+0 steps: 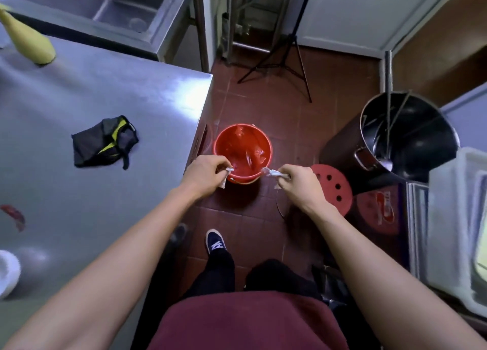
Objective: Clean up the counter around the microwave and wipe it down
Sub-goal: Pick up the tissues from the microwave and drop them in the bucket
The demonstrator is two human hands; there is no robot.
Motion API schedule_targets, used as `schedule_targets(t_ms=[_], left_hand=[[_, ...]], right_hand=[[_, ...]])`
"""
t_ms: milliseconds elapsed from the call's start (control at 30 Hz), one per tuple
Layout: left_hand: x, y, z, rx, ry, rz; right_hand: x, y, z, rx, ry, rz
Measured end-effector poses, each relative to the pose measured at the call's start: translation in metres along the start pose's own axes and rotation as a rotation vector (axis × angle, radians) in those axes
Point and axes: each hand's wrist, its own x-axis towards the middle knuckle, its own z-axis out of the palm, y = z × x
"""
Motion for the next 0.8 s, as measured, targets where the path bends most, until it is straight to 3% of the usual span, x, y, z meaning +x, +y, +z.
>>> schedule_targets(t_ms=[300, 500, 800], left_hand=[[0.093, 0.002, 0.017, 0.003, -0.097, -0.055], [0.167, 0.0, 0.047, -0.013, -0.131, -0.19], [0.276, -0.037, 0.126, -0.125, -0.091, -0.389]], right_hand=[[0.079, 0.029, 0.0, 0.027, -0.113, 0.145], [0.154, 0.083, 0.01, 0.086, -0.183, 0.222], [0.272, 0.153, 0.078, 0.133, -0.307, 0.246]])
